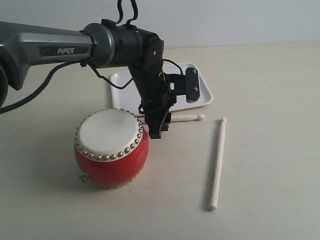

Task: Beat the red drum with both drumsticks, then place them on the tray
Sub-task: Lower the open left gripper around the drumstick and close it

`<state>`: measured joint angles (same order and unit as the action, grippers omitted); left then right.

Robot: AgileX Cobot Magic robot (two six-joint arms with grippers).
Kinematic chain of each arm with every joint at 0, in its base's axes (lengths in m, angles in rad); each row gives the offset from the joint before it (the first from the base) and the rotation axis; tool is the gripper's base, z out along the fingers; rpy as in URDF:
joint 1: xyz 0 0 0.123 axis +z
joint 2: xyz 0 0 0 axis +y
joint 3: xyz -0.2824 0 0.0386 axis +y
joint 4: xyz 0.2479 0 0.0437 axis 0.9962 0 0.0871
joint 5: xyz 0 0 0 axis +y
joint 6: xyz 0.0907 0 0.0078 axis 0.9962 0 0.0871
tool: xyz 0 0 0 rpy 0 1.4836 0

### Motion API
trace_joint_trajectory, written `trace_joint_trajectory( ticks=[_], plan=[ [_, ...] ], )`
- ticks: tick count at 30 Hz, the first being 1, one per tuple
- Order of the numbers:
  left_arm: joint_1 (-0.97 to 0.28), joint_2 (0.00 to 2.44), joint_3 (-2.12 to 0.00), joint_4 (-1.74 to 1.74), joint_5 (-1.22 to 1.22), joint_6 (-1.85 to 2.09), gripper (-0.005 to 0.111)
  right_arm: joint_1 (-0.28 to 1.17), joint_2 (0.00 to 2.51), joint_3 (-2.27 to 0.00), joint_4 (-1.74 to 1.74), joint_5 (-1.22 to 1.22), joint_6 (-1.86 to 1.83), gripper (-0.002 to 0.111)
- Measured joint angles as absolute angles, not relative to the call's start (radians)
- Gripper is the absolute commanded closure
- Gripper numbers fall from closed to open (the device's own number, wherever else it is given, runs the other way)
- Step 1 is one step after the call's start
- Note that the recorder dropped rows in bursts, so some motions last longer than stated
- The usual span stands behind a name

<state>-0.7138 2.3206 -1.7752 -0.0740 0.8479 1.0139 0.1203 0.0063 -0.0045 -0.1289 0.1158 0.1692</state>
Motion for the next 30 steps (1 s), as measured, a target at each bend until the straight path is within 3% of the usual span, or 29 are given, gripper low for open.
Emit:
trace_joint_trajectory(
  ticks=[30],
  plan=[
    [-0.709,2.321,-1.775,-0.113,0.828,1.02,0.061,0.12,0.006,-0.005,-0.129,0.116,0.169,0.108]
  ],
)
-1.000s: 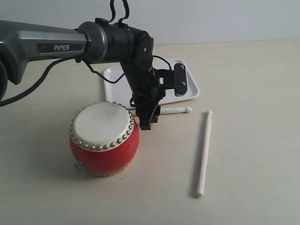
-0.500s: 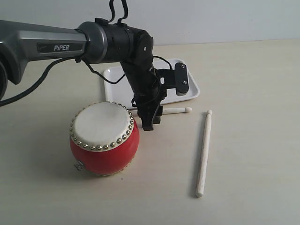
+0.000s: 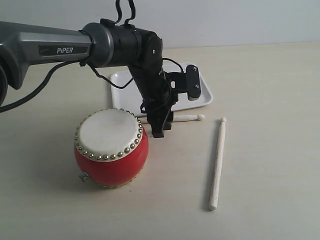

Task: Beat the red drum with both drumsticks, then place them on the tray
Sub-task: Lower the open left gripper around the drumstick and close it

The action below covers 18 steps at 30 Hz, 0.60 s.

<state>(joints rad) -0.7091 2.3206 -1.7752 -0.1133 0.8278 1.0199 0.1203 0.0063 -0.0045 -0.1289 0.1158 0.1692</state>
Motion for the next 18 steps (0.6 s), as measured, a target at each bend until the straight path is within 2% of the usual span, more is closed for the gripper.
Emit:
trace_joint_trajectory(
  ticks=[18],
  plan=[
    [-0.691,2.321,-1.775,-0.179,0.833,1.065,0.061,0.12,0.006,-0.005,-0.129,0.116,0.169,0.108]
  ],
)
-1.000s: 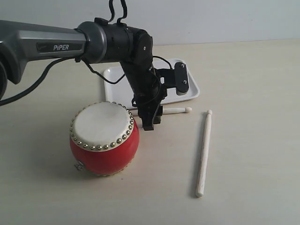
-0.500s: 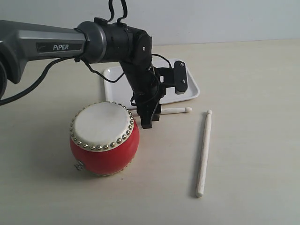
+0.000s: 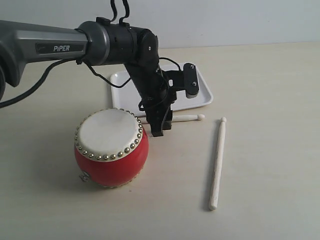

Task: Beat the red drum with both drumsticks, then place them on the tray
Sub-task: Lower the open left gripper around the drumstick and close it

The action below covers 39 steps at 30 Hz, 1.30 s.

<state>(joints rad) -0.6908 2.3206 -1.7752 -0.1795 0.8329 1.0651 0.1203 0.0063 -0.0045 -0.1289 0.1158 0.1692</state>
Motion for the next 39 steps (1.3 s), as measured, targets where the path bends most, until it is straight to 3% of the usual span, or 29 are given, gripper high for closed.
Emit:
trace_joint_trajectory(
  ticks=[25,39],
  plan=[
    [-0.689,2.342,-1.775,-0.213,0.844,1.093,0.062,0.12,0.006,-0.005,-0.129,0.116,0.169,0.108],
    [-0.685,2.345,-1.775,-0.237,0.847,1.118,0.096,0.12,0.006,-0.005,-0.129,0.116,0.169,0.108]
  ],
)
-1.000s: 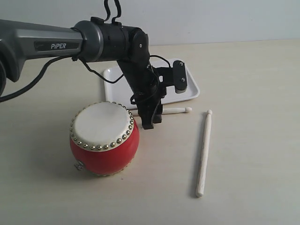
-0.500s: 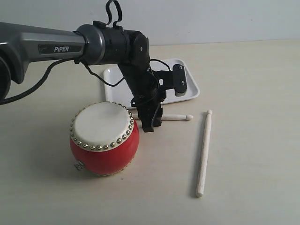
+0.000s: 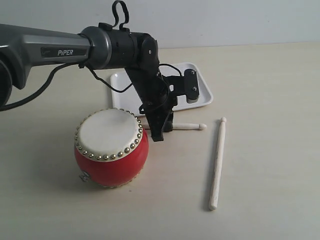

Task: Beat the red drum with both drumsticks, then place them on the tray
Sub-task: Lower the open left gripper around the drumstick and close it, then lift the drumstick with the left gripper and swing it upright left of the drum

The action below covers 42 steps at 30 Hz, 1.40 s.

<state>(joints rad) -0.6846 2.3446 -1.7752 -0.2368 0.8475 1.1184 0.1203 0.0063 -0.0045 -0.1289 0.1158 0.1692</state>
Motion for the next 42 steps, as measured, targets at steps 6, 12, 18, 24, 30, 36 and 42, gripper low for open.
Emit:
trace_joint_trajectory(
  ticks=[6,12,18,24,30,36,42],
  plan=[
    [-0.685,2.345,-1.775,-0.237,0.847,1.118,0.106,0.12,0.006,-0.005,-0.129,0.116,0.169,0.108],
    [-0.685,2.291,-1.777,-0.237,0.83,1.141,0.106,0.12,0.006,-0.005,-0.129,0.116,0.169,0.108],
    [-0.685,2.21,-1.826,-0.298,0.823,1.145,0.106,0.12,0.006,-0.005,-0.129,0.116,0.169,0.108],
    [-0.685,2.125,-1.884,-0.371,0.811,1.133,0.107,0.12,0.006,-0.005,-0.129,0.116,0.169,0.108],
    [-0.685,2.021,-1.899,-0.417,0.81,1.006,0.107,0.12,0.006,-0.005,-0.129,0.116,0.169,0.108],
    [-0.685,1.928,-1.88,-0.421,0.81,0.844,0.107,0.12,0.006,-0.005,-0.129,0.116,0.169,0.108],
    [-0.685,1.747,-1.685,-0.426,0.786,0.784,0.107,0.12,0.006,-0.005,-0.129,0.116,0.169,0.108]
  ],
)
